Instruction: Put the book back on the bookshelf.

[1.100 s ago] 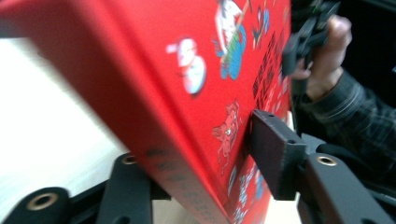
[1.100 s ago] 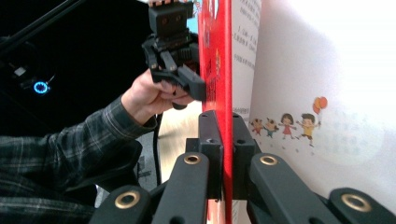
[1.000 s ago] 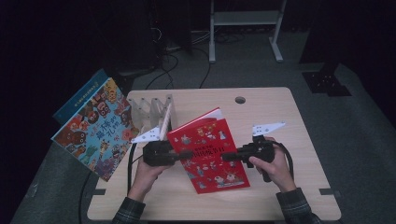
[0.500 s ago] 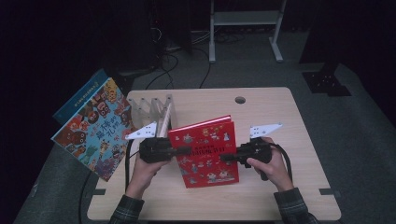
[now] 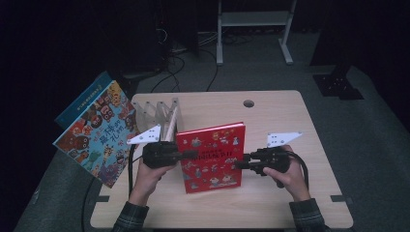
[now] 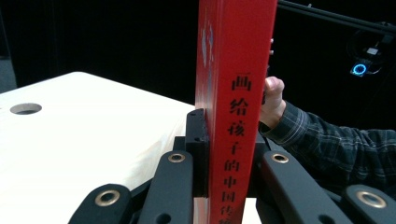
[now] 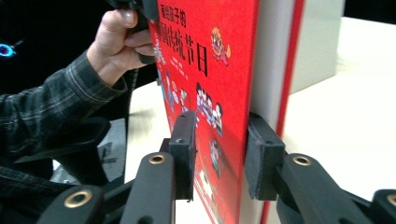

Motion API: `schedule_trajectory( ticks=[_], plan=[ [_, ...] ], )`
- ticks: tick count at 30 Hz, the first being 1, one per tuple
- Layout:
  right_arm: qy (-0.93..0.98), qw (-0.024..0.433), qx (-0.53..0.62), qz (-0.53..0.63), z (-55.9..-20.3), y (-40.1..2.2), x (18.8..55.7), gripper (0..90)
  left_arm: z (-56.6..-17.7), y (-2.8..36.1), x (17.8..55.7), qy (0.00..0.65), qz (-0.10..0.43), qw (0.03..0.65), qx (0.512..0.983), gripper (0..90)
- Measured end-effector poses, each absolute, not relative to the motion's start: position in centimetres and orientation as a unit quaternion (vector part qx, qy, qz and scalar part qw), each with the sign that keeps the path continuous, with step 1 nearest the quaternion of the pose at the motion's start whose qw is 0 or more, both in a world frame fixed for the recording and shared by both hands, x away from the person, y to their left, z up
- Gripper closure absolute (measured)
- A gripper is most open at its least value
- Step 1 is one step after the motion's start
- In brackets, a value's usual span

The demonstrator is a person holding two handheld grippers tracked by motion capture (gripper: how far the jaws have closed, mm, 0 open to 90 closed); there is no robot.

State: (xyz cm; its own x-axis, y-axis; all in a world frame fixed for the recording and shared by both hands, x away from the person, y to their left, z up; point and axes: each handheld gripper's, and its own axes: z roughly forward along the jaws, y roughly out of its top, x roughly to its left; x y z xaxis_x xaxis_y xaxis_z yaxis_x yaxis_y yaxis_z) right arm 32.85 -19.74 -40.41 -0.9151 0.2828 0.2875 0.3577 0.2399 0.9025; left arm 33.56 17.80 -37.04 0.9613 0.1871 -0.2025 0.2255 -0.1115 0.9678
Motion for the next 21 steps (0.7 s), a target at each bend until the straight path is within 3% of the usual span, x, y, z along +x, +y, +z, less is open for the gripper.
schedule_trajectory(
  ticks=[7,16,21],
  plan=[
    [-0.781,-0.039,-0.262,-0.566,-41.0,-22.4,32.9,49.9,-36.5,18.1,33.3,0.145,-0.002,0.654,0.743,79.7],
    [-0.787,-0.152,-0.378,-0.463,-44.6,-24.5,34.2,31.7,-36.0,18.8,32.9,0.159,0.007,0.657,0.737,79.6],
    [-0.797,-0.172,-0.43,-0.388,-46.9,-25.5,35.2,29.8,-35.5,20.0,32.6,0.175,0.015,0.657,0.734,79.6]
  ],
)
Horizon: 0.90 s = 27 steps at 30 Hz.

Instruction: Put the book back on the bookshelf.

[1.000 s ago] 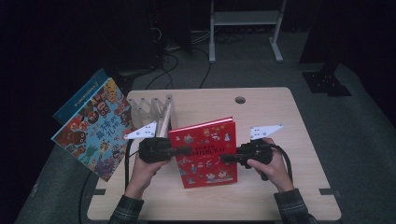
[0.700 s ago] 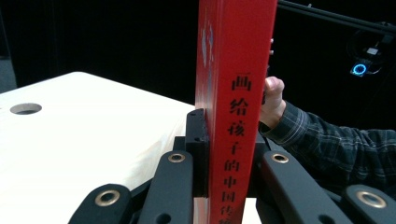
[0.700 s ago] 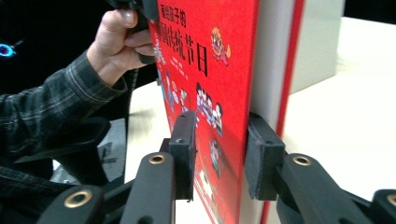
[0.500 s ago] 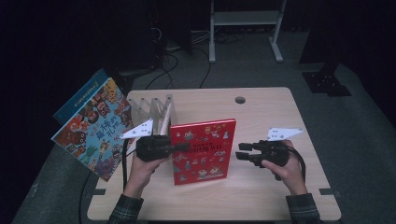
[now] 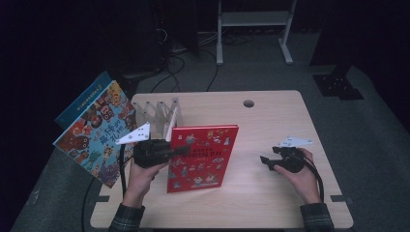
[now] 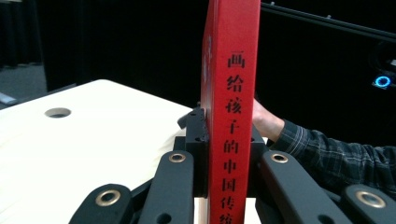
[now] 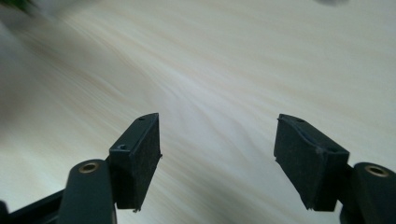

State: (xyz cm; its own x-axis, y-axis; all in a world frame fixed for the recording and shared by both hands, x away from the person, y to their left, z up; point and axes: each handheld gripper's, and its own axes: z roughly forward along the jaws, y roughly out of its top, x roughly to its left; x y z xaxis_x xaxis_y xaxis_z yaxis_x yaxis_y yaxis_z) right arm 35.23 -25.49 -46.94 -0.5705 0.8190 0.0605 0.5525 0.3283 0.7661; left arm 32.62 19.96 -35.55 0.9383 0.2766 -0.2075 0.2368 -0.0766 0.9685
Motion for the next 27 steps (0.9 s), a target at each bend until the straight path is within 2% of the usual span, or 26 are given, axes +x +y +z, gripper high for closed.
schedule_trajectory(
  ticks=[3,5,13,18,27],
  plan=[
    [0.799,0.178,0.456,0.349,-48.1,-25.8,35.8,33.2,-35.2,20.9,32.4,0.185,0.026,0.656,0.732,79.6],
    [0.799,0.18,0.462,0.339,-48.6,-26.0,36.0,32.3,-35.1,21.6,32.2,0.189,0.031,0.656,0.73,79.6],
    [0.781,0.184,0.487,0.345,-49.7,-27.1,36.4,26.3,-34.3,24.7,31.4,0.21,0.056,0.662,0.717,79.6],
    [0.776,0.207,0.487,0.343,-50.3,-27.0,36.4,12.9,-33.8,26.8,30.6,0.225,0.074,0.666,0.707,79.6],
    [0.771,0.21,0.495,0.34,-50.3,-26.9,36.4,11.7,-33.2,30.7,29.1,0.246,0.104,0.672,0.691,79.6]
  ],
)
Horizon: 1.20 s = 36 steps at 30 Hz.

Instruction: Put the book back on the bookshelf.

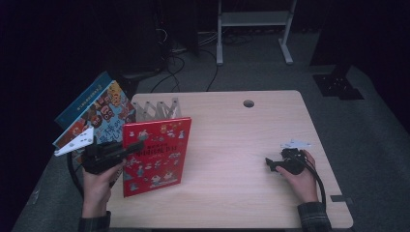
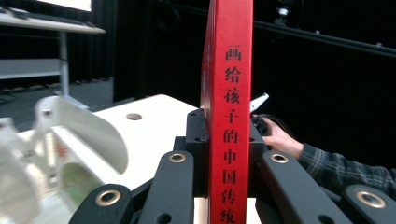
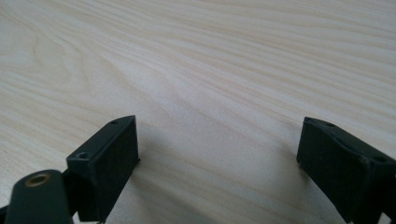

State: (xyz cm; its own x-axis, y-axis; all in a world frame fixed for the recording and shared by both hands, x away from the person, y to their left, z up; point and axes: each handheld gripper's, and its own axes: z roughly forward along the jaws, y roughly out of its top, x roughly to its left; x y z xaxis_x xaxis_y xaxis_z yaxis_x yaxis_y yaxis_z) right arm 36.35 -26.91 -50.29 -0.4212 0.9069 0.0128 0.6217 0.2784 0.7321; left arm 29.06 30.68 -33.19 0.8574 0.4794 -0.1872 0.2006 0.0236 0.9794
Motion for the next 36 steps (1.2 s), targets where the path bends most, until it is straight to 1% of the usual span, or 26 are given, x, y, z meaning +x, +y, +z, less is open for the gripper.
schedule_trajectory(
  ticks=[5,11,18,19,23,29,36],
  plan=[
    [0.77,0.211,0.497,0.34,-50.3,-26.9,36.4,11.7,-32.7,32.8,28.3,0.261,0.128,0.675,0.678,79.6],
    [0.769,0.212,0.499,0.339,-50.3,-27.0,36.4,11.9,-32.5,34.8,27.5,0.276,0.144,0.679,0.665,79.6],
    [0.767,0.212,0.502,0.338,-50.3,-27.0,36.4,12.0,-32.0,37.0,26.9,0.3,0.181,0.68,0.644,79.6],
    [0.767,0.212,0.502,0.338,-50.3,-27.0,36.4,12.0,-32.0,37.2,26.9,0.306,0.193,0.677,0.641,79.6],
    [0.766,0.213,0.503,0.338,-50.3,-27.0,36.4,12.0,-32.0,37.0,27.4,0.327,0.229,0.655,0.641,79.6],
    [0.765,0.214,0.504,0.338,-50.3,-27.0,36.4,12.1,-32.3,36.1,29.0,0.352,0.259,0.646,0.626,79.6],
    [0.764,0.214,0.505,0.338,-50.3,-27.0,36.4,12.1,-32.8,34.7,31.1,0.366,0.295,0.626,0.622,79.6]
  ],
)
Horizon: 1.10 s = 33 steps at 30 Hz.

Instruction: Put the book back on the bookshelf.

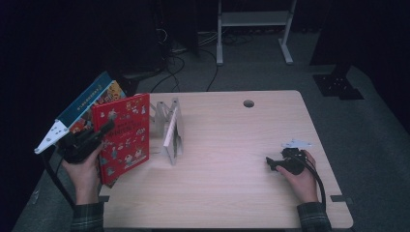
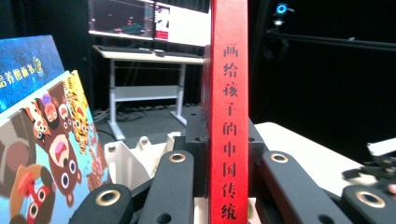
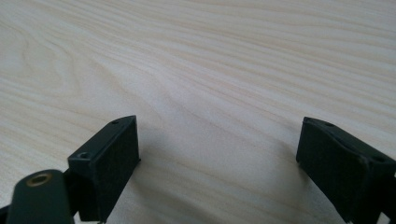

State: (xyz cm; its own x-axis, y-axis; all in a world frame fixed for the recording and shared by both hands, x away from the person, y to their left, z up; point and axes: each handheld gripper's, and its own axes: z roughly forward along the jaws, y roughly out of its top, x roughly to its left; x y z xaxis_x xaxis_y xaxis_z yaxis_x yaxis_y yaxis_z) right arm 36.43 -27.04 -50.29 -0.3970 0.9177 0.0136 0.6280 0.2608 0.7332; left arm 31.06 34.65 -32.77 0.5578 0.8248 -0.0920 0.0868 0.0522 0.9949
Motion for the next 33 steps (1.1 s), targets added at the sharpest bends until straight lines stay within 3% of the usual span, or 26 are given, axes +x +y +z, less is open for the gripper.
schedule_trajectory(
  ticks=[20,33],
  plan=[
    [0.763,0.214,0.508,0.337,-50.3,-27.1,36.5,12.1,-35.0,32.4,38.0,0.399,0.318,0.608,0.608,79.5],
    [0.764,0.216,0.507,0.337,-50.3,-27.2,36.5,12.3,-35.7,32.5,38.3,0.401,0.33,0.602,0.606,79.4]
  ],
)
